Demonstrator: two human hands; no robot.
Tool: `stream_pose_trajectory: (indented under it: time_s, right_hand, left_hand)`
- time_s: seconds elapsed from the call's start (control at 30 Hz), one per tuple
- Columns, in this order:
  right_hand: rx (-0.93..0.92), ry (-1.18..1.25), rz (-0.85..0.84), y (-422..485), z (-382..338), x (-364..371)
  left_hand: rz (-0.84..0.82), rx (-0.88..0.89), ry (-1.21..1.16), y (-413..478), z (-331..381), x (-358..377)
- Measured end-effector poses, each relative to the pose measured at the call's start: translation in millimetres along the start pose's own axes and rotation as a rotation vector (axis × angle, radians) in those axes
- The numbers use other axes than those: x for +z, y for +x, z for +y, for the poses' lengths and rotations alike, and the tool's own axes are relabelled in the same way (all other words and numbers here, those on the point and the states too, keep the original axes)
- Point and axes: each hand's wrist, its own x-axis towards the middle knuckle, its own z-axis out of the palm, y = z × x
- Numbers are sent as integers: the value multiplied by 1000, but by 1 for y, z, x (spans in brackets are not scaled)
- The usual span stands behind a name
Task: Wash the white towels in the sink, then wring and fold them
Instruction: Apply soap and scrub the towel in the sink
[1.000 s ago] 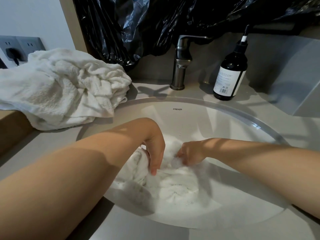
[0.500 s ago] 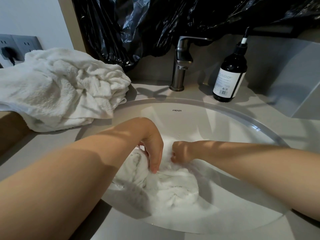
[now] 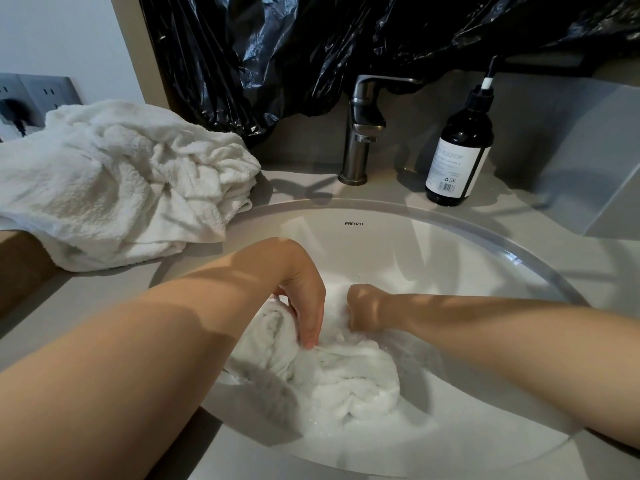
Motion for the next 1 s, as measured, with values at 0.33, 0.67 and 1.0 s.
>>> stream_pose_trajectory:
  time_s: [0.33,0.67,1.0]
  right_hand:
    - [33,243,-34,-21,29,-41]
    - [-123,345,-397,-79,-4,-41]
    - [-76,691,-54,-84,26,-55]
  left_hand:
    - [33,-56,271,12,-2,0]
    - [155,-178,323,16,-6,0]
    - [473,-3,-450,-2,-27,4]
